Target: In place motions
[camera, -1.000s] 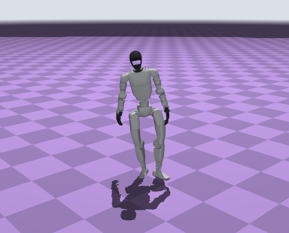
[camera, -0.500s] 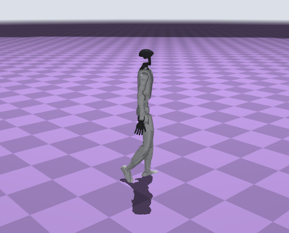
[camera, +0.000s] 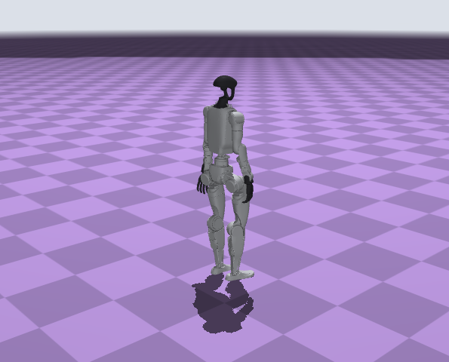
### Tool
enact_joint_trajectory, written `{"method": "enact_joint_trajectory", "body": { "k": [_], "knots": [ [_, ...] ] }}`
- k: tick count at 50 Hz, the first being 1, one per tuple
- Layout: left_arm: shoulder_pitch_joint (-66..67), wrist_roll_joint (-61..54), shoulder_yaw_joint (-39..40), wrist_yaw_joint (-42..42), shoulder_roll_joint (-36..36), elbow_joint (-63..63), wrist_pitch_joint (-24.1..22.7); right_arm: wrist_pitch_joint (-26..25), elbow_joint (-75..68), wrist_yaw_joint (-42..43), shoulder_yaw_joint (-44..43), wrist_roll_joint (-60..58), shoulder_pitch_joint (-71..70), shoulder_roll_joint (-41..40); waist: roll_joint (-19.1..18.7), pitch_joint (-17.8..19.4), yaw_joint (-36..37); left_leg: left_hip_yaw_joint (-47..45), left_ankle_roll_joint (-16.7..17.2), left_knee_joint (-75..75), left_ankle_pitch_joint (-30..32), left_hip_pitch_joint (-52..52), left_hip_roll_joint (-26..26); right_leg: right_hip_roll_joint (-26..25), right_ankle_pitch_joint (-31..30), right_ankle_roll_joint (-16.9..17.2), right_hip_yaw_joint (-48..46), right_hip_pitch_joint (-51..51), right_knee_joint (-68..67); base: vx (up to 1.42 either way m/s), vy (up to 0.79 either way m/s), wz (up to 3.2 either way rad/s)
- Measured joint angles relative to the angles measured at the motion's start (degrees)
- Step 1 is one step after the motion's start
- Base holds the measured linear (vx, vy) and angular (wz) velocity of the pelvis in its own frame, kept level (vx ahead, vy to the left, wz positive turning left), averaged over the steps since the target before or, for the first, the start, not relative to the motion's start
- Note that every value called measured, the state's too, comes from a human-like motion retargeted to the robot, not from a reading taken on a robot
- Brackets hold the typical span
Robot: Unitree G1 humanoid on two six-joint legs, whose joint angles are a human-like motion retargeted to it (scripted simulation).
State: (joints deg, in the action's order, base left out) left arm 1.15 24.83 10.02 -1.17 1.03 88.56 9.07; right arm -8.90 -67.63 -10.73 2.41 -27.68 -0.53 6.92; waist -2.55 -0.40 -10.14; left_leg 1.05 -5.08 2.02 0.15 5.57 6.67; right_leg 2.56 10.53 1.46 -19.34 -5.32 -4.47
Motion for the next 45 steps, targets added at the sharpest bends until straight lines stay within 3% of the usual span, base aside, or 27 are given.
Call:
{"method": "enact_joint_trajectory", "body": {
  "k": [2, 5, 8, 20, 27, 35, 38, 40, 42, 43, 45],
  "knots": [
    [0.8, -2.3, 2.08, 0.79, 0.02, -0.59, -1.54, -0.01, -2.32, 1.67, 1.92, -4.12, 0.32, 0.4, -0.44, -0.91, 0.97, -0.51, -0.4, -0.6, 0.77, 0.65, 0.33, -1.33, -0.19, -0.42, 0.61, 0.64, 1.45, 0.11, 0.01, -0.08],
    [0.72, -2.12, 4.93, -5.77, 1.4, 0.71, -2.5, -0.31, -6.33, 4.23, 3.42, -8.32, 0.64, 0.74, -0.6, -2.54, 5.21, -4.16, -0.44, -0.4, 2.18, 3.35, -0.02, -2.84, -0.31, -1.22, 4.76, -0.78, 1.17, 0.02, 0.02, -0.81],
    [-0.28, -1.89, 3.62, -10.14, 3.28, 2.49, -1.2, -1.46, -10.88, 4.2, 2.29, -7.28, -0.26, 1.01, 0.27, -2.06, 4.75, -1.64, 3.01, -0.07, 2.49, 3.54, -1.8, -1.44, -0.22, -1.05, 2.16, -0.29, 1.16, -0.09, 0.05, 0.42],
    [-0.01, -2.71, 5.4, -6.65, 2.85, 2.52, -1.58, -4.44, -18.13, 2.28, -3.52, 5.88, 0.66, 1.69, -0.92, -4.15, 4.52, -1.73, 3.38, 1.41, 1.6, 5.06, -3.46, -3.32, -0.21, -1.18, 2.82, -1.05, 0.53, 0.01, 0.07, -0.01],
    [-1.26, 4.06, -0.42, -5.53, 2.39, 0.22, -0.98, -4.21, -16.6, 1.08, -1.58, 1.78, -0.16, 1.67, -1.52, -3.71, 4.29, -2.7, 2.8, 2.61, 0.78, 5.25, -3.39, -4.89, -1.61, -2.39, 3.34, -1.5, 0.72, -0.01, 0.03, -0.11],
    [-2.81, 7.13, -3.25, -7.38, 3.78, -1.75, -2.32, -3.83, -14.25, 0.08, 0.52, -1.0, -0.67, 0.33, -1.23, -3.13, -3.25, 2.27, 4.23, 3.23, 1.17, 6.07, -0.87, -5.03, -1.81, -4.13, -1.63, -0.93, 2.12, -0.03, 0.07, 0.79],
    [-4.29, 5.42, -2.62, -7.78, 3.18, -0.91, -1.8, -3.2, -13.41, -1.27, 0.88, -1.65, -1.21, 0.63, -0.32, -2.22, -3.55, -4.39, 4.9, 4.72, -1.94, 5.47, -2.44, -2.74, -2.19, -3.87, -2.52, -1.22, 1.63, -0.06, 0.1, 0.32],
    [-5.18, 4.04, -1.7, -6.97, 2.35, -0.12, -1.4, -2.9, -13.31, -2.47, 0.92, -2.29, -1.94, 1.21, 0.34, -2.59, 0.58, -18.67, 3.64, 5.81, -4.5, 3.96, -5.92, -1.75, -2.21, -3.31, 1.27, -2.56, 0.58, 0.01, 0.08, -1.07],
    [-5.08, 2.74, -1.72, -4.96, 1.64, -0.08, -1.2, -2.97, -13.4, -2.94, 0.41, -2.87, -2.13, 1.79, 0.83, -3.18, 1.21, -27.06, 1.18, 7.78, -4.5, 3.25, -8.63, -0.24, -2.73, -2.87, 1.76, -3.04, 0.71, 0.07, 0.06, -0.39],
    [-4.99, 2.29, -1.88, -4.06, 1.51, -0.13, -1.26, -3.05, -13.5, -3.03, 0.22, -3.11, -2.25, 2.05, 1.02, -3.53, 1.15, -28.73, -0.17, 8.97, -4.51, 3.41, -9.14, 0.28, -2.93, -2.8, 1.92, -3.25, 0.82, 0.14, 0.03, -0.14],
    [-4.49, 2.1, -1.92, -2.51, 1.7, -0.27, -1.56, -3.35, -13.96, -2.62, 0.08, -3.33, -2.55, 2.54, 0.44, -4.07, 1.15, -28.49, 0.55, 10.12, -3.26, 3.65, -10.18, 0.03, -3.32, -2.71, 2.65, -3.52, 0.95, 0.24, 0.02, -0.32]
  ]
}}
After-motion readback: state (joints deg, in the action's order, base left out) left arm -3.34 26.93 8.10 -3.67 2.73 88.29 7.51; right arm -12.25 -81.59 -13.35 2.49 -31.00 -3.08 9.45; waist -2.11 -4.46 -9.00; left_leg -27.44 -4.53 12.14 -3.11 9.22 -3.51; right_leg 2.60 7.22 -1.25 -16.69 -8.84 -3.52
